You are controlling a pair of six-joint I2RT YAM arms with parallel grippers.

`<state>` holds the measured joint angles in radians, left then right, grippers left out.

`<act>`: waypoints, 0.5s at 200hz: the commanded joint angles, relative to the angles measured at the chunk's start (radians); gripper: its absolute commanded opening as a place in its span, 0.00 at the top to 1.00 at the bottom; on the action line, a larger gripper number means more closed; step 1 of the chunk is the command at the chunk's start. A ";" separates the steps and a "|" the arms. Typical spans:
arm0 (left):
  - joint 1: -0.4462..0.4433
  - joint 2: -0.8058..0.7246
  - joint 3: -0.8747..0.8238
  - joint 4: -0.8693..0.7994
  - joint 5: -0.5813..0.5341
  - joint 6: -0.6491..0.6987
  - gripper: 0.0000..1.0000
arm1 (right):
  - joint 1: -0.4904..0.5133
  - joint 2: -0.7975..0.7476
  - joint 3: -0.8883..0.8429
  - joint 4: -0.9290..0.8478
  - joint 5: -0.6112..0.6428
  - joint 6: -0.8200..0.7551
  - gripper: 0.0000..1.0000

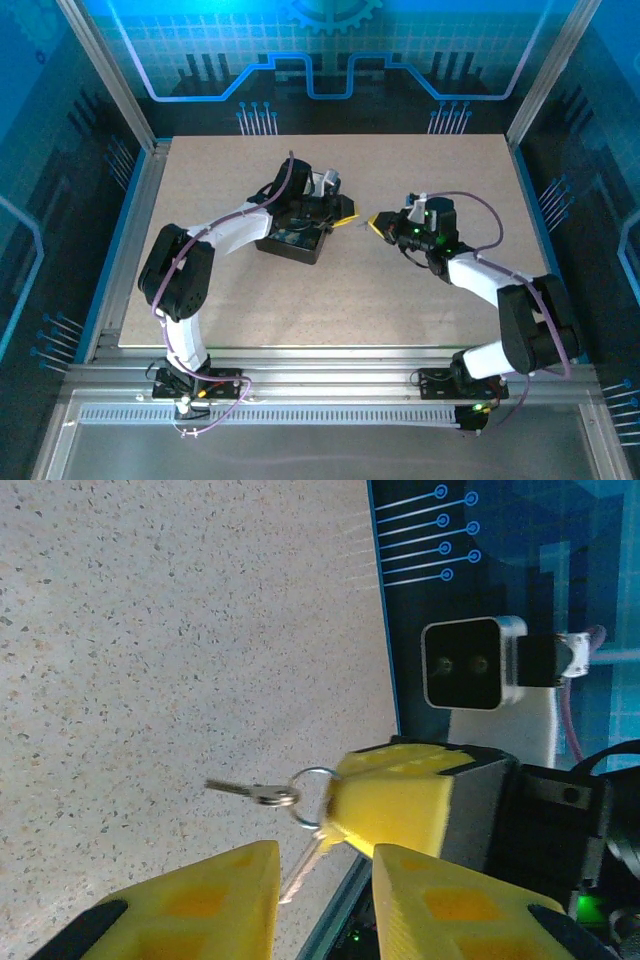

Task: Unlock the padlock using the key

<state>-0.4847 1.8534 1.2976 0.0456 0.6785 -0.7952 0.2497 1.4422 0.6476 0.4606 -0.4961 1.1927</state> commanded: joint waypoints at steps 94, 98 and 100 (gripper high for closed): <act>0.036 0.003 -0.036 -0.060 0.001 0.009 0.67 | 0.045 0.090 0.058 0.150 0.009 0.049 1.00; 0.035 0.003 -0.037 -0.057 0.002 0.007 0.67 | 0.048 0.096 0.061 0.158 0.009 0.053 1.00; 0.036 0.003 -0.038 -0.055 0.004 0.004 0.67 | 0.050 0.099 0.062 0.161 0.010 0.056 1.00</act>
<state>-0.4488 1.8534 1.2892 -0.0402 0.6521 -0.7620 0.2710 1.5009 0.6697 0.5499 -0.4969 1.2274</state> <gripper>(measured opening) 0.328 0.066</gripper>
